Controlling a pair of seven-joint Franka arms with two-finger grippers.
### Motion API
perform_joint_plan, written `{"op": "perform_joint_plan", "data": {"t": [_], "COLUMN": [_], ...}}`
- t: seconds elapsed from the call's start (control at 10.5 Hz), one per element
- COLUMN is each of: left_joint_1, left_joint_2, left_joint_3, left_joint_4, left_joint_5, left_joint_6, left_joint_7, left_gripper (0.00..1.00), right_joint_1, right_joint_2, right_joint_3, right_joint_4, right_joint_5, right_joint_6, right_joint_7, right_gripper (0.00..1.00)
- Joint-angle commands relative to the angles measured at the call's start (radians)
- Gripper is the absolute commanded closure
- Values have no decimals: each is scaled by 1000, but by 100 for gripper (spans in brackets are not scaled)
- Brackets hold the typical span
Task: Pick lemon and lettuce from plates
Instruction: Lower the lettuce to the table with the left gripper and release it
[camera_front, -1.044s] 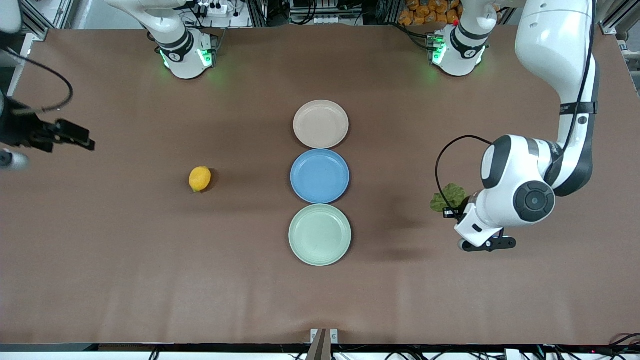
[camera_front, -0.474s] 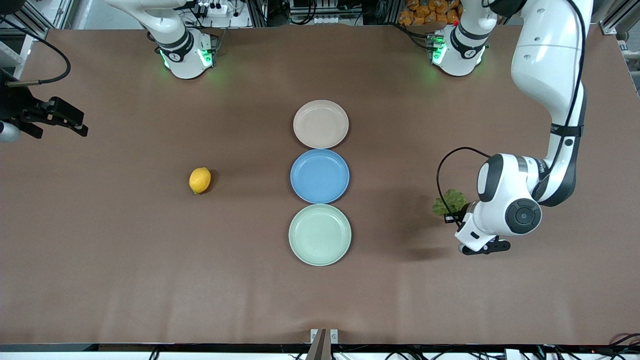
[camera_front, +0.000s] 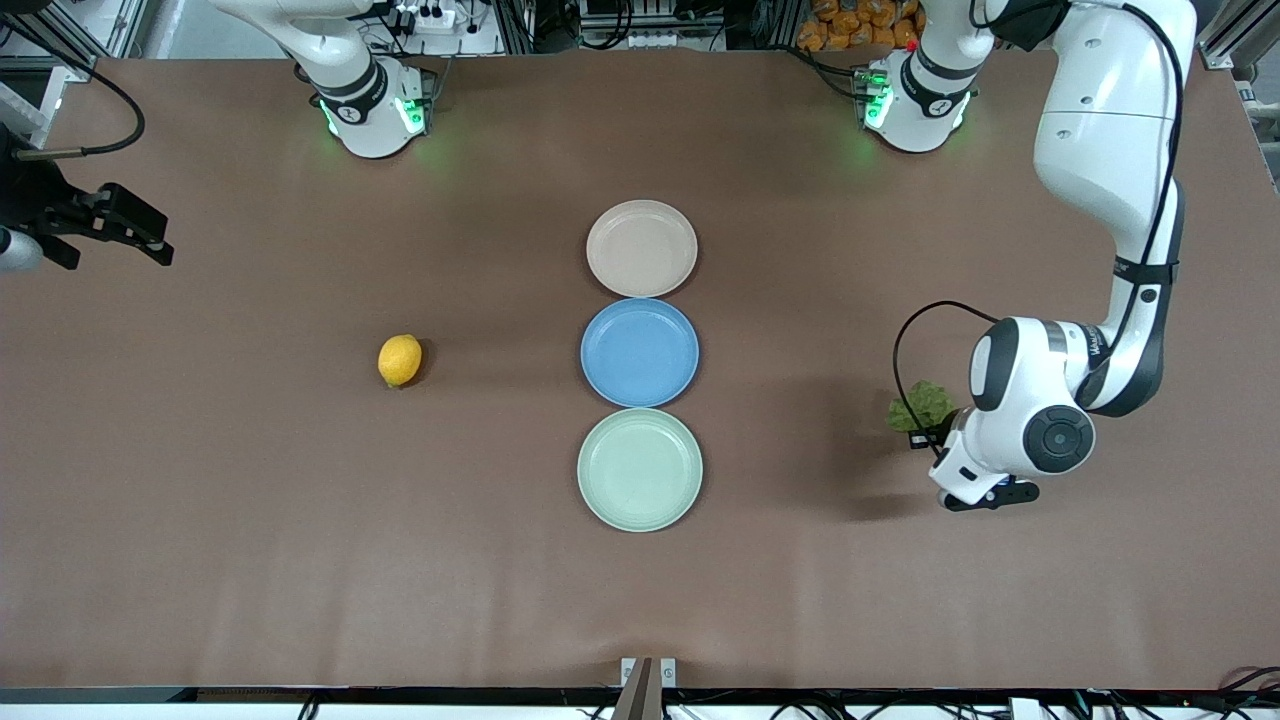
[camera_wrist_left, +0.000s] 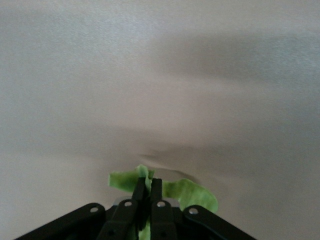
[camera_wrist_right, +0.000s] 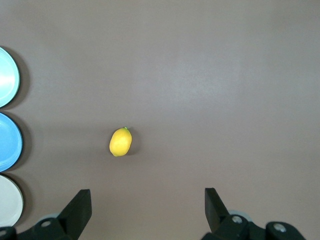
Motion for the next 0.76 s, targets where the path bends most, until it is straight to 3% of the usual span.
{"op": "perform_joint_plan", "data": {"t": [0.0, 0.66], "left_joint_1": [7, 33], "left_joint_2": [-17, -267], "left_joint_3": [-9, 17], "left_joint_4": [0, 18], "left_joint_5": [25, 34], "left_joint_6": [12, -33], "left_joint_7": [16, 133], "left_gripper": [0, 0], "right_joint_1": [-32, -32], "right_joint_2": [-33, -44], "right_joint_3": [26, 25], "right_joint_4": [-38, -67], "right_joint_5": [-16, -11], "right_joint_6": [18, 51], "right_joint_7": [-13, -13], "right_gripper": [0, 0]}}
